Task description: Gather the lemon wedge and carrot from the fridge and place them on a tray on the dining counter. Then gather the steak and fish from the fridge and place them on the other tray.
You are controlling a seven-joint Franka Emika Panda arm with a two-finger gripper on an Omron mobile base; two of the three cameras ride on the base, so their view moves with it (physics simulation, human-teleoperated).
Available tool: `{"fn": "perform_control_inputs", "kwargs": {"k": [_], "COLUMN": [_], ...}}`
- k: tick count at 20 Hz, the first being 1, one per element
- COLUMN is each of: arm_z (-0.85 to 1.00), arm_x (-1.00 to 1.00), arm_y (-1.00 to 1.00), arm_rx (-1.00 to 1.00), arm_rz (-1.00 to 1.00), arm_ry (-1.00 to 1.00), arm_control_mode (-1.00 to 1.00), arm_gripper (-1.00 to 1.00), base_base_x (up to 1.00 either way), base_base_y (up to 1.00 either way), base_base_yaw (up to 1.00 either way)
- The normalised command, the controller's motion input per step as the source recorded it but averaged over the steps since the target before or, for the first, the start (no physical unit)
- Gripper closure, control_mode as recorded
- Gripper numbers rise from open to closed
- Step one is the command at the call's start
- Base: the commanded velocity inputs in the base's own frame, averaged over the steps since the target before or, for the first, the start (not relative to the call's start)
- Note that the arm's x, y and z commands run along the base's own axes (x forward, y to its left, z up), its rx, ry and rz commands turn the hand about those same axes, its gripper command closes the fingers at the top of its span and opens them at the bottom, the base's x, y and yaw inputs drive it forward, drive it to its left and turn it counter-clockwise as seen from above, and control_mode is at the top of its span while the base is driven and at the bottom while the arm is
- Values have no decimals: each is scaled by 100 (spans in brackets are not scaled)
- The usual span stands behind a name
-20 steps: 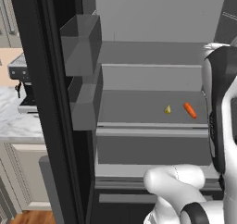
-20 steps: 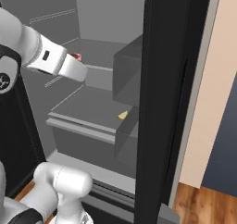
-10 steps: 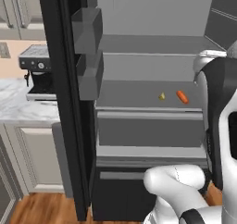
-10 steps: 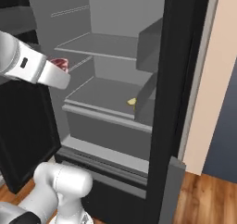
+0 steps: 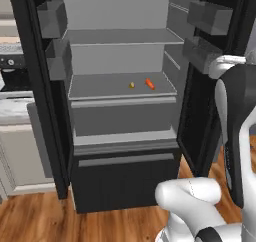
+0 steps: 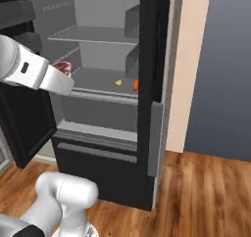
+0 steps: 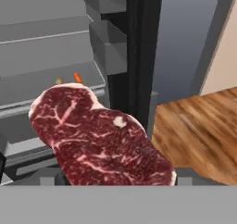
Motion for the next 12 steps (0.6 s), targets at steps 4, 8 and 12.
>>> {"fn": "perform_control_inputs", "kwargs": {"k": [4, 8, 12], "arm_z": [0, 0, 0], "arm_x": [0, 0, 0], "arm_y": [0, 0, 0], "arm_rx": [0, 0, 0], "arm_rz": [0, 0, 0], "arm_ry": [0, 0, 0], "arm_control_mode": [100, 100, 100], "arm_gripper": [100, 100, 100], "base_base_x": [-11, 0, 0], "base_base_y": [-42, -40, -46], "base_base_yaw": [-72, -77, -78]}}
